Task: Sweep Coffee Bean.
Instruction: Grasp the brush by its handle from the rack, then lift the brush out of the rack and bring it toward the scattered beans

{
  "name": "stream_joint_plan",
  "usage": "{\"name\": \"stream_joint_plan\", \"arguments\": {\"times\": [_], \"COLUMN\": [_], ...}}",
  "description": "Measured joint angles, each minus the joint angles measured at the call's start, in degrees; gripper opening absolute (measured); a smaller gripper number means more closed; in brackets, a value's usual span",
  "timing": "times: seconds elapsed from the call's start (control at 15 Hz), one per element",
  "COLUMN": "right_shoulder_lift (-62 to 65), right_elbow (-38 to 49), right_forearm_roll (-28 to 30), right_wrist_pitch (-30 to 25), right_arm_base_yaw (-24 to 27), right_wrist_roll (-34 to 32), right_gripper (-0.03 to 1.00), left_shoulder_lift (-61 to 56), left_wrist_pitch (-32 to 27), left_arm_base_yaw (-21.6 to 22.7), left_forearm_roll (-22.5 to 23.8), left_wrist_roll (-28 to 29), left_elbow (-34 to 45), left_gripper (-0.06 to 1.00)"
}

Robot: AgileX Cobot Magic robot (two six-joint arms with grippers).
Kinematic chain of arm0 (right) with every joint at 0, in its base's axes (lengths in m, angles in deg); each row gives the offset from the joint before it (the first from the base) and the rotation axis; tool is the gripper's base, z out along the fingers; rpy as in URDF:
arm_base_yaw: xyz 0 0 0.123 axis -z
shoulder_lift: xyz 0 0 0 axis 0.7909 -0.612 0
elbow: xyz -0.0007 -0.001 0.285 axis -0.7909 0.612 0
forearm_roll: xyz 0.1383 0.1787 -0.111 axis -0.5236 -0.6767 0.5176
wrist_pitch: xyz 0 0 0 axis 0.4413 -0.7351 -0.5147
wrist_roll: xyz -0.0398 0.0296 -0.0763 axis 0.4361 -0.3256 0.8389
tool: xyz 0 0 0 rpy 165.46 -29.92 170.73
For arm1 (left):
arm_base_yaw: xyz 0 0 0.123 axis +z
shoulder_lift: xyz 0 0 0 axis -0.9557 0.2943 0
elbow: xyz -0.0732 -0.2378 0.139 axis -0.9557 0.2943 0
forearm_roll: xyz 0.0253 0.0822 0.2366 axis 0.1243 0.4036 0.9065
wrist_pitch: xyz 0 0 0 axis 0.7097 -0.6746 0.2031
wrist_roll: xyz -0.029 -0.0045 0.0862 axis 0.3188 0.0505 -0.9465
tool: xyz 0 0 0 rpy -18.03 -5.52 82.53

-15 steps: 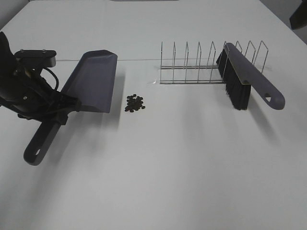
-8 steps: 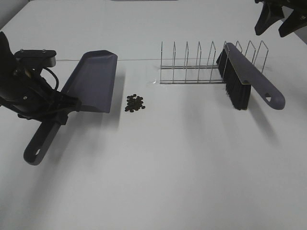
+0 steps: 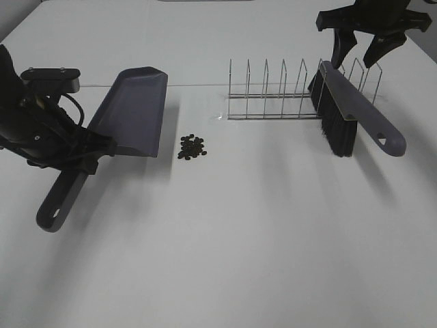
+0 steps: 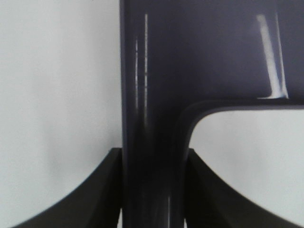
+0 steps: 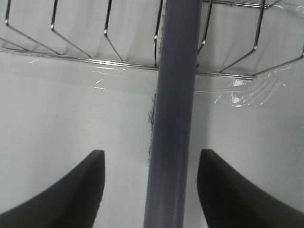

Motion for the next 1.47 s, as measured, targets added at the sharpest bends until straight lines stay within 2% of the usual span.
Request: {"name": "stream_joint_plan", "arguments": {"times": [0.2,0.4,0.6,0.73,0.8,1.2,1.47], "right_shoulder_lift": [-6.7,-10.37,-13.64,-15.07,-15.13,-15.13,-11.97], "right_elbow": [-5.44,-7.16,-7.16,-7.16,-7.16,-7.56,-12.09], "right_forearm_roll": [3.32,6.02,6.19,5.84,5.27,5.04,5.1], "right_wrist_pitch": [-1.15,-1.49,-1.03,-0.34,-0.29,-1.03,-1.78], "right_arm_base_yaw": [0.0,0.0,0.0,0.0,-0.06,-0.23,-0.23], "right_wrist_roll": [-0.86,-1.38,-2.35,-2.35,-2.35,-2.35,-2.35], "right_gripper": [0.56,0.56,0.55,0.45,0.35,0.34,0.34], "left_shoulder_lift": [0.0,0.0,0.0,0.0,0.0,0.0,0.0], "left_wrist_pitch": [0.17,0.17,0.17,0.17,0.17,0.17,-0.06], "left_arm_base_yaw": [0.0,0.0,0.0,0.0,0.0,0.0,0.0], "left_forearm_roll": [0.0,0.0,0.0,0.0,0.0,0.0,0.0], "left_wrist_roll": [0.0,0.0,0.0,0.0,0.0,0.0,-0.06], "left_elbow": [0.0,0.0,0.0,0.0,0.0,0.0,0.0], "left_gripper": [0.36,0.36,0.36,0.36,0.36,0.36,0.36]}}
